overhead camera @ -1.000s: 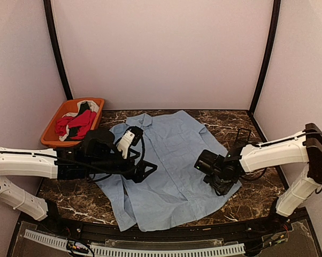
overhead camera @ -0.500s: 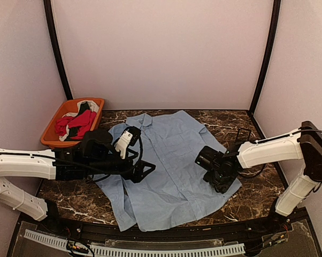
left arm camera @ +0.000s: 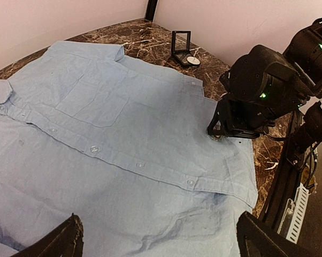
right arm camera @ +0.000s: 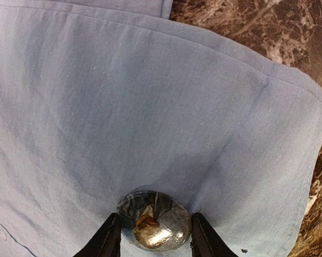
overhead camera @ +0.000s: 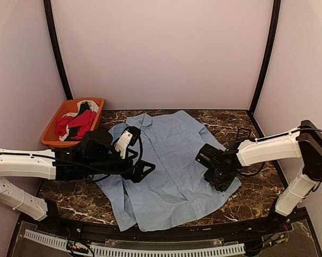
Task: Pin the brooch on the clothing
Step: Pick up the brooch from the flattened clothing.
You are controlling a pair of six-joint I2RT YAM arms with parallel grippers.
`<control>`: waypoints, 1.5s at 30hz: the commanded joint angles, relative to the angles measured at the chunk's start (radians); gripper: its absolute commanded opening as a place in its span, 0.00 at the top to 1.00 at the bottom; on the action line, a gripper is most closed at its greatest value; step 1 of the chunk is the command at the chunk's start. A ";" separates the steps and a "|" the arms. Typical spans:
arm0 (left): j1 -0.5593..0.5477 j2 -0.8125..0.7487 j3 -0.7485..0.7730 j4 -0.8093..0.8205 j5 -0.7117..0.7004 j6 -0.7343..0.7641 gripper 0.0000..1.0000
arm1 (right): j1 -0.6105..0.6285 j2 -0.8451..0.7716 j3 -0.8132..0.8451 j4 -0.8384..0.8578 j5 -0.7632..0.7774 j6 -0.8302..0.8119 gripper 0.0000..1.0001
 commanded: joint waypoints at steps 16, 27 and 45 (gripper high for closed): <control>-0.004 -0.045 -0.014 -0.030 -0.019 -0.002 0.00 | -0.037 0.068 0.023 -0.043 -0.105 -0.049 0.50; -0.004 -0.063 -0.035 -0.018 -0.033 -0.015 0.00 | -0.070 0.173 0.048 -0.044 -0.257 -0.097 0.58; -0.004 -0.037 -0.029 0.012 -0.016 -0.023 0.00 | -0.009 -0.082 0.163 -0.236 0.102 -0.043 0.76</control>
